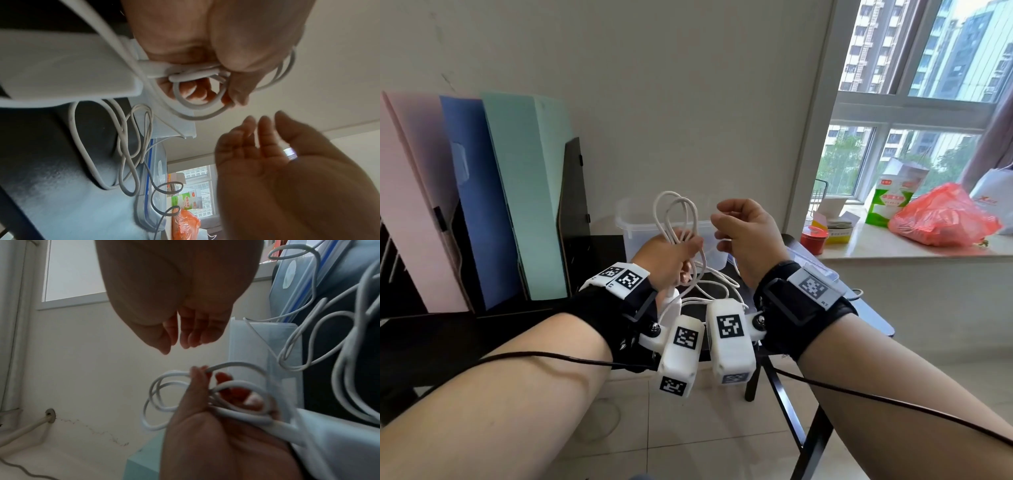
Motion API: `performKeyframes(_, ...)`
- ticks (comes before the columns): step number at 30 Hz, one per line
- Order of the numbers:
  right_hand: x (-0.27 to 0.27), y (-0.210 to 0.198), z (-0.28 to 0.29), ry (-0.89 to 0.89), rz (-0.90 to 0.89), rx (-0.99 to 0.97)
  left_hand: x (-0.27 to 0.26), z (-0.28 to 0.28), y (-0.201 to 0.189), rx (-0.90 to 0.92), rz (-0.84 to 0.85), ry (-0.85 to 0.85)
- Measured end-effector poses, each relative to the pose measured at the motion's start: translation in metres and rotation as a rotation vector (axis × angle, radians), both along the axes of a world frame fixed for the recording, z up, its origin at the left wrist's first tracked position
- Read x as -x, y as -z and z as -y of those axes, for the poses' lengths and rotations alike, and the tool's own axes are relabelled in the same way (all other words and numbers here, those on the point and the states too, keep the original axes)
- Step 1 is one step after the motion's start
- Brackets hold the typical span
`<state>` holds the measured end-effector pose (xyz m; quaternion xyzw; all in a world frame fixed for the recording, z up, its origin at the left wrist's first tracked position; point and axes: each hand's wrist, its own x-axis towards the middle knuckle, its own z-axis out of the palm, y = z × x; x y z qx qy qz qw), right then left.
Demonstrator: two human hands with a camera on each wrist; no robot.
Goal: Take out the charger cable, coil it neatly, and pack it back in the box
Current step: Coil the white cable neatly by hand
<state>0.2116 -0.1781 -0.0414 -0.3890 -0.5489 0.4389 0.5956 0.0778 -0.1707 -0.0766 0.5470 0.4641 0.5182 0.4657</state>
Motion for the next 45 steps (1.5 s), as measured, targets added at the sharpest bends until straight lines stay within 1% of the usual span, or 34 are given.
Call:
performKeyframes(2,0.0,0.01,-0.002,0.053,0.047,0.06,-0.001,-0.001,-0.001,-0.034,0.09,-0.034)
performKeyframes(4,0.001,0.021,-0.002,0.046,0.083,0.144,-0.003,-0.002,-0.005,-0.063,0.171,-0.051)
performKeyframes(8,0.004,0.037,0.003,-0.078,0.159,0.262,-0.006,-0.001,-0.01,-0.104,0.286,-0.127)
performKeyframes(12,0.007,0.044,0.008,-0.184,0.33,0.289,-0.008,0.001,-0.017,-0.113,0.406,-0.186)
performKeyframes(14,0.009,0.048,0.01,-0.199,0.422,0.272,-0.008,-0.001,-0.019,-0.111,0.43,-0.22)
performKeyframes(19,0.008,0.066,0.007,-0.2,0.651,0.241,-0.002,-0.007,-0.017,-0.117,0.442,-0.318)
performKeyframes(21,0.007,0.07,0.006,-0.228,0.712,0.252,0.0,-0.008,-0.018,-0.125,0.455,-0.335)
performKeyframes(23,0.005,0.071,0.008,-0.273,0.767,0.248,0.002,-0.009,-0.018,-0.14,0.434,-0.359)
performKeyframes(25,0.005,0.067,0.014,-0.362,0.773,0.26,0.004,-0.011,-0.017,-0.147,0.38,-0.403)
performKeyframes(27,0.002,0.064,0.018,-0.484,0.685,0.273,0.006,-0.013,-0.016,-0.147,0.337,-0.446)
performKeyframes(28,0.001,0.062,0.021,-0.537,0.669,0.276,0.007,-0.014,-0.015,-0.145,0.318,-0.471)
performKeyframes(29,0.001,0.06,0.024,-0.562,0.703,0.262,0.009,-0.015,-0.014,-0.145,0.298,-0.497)
performKeyframes(30,0.0,0.06,0.027,-0.553,0.799,0.216,0.01,-0.016,-0.014,-0.149,0.279,-0.52)
performKeyframes(32,0.004,0.062,0.032,-0.47,1.043,0.084,0.013,-0.017,-0.015,-0.145,0.25,-0.547)
performKeyframes(33,0.006,0.064,0.033,-0.427,1.118,0.026,0.015,-0.017,-0.014,-0.138,0.239,-0.552)
performKeyframes(34,0.007,0.066,0.031,-0.377,1.147,-0.016,0.017,-0.017,-0.015,-0.131,0.224,-0.551)
performKeyframes(35,0.007,0.068,0.029,-0.32,1.121,-0.047,0.019,-0.017,-0.015,-0.122,0.199,-0.549)
performKeyframes(36,0.005,0.069,0.025,-0.274,1.053,-0.066,0.02,-0.015,-0.015,-0.119,0.172,-0.543)
performKeyframes(38,0.001,0.071,0.015,-0.208,0.854,-0.056,0.025,-0.014,-0.014,-0.116,0.111,-0.515)
performKeyframes(40,-0.003,0.068,0.006,-0.14,0.667,0.001,0.027,-0.011,-0.013,-0.105,0.064,-0.479)
performKeyframes(43,-0.005,0.057,0.0,-0.052,0.48,0.04,0.025,-0.008,-0.009,-0.081,0.06,-0.412)
performKeyframes(45,-0.006,0.05,-0.002,-0.019,0.396,0.035,0.022,-0.006,-0.006,-0.065,0.033,-0.338)
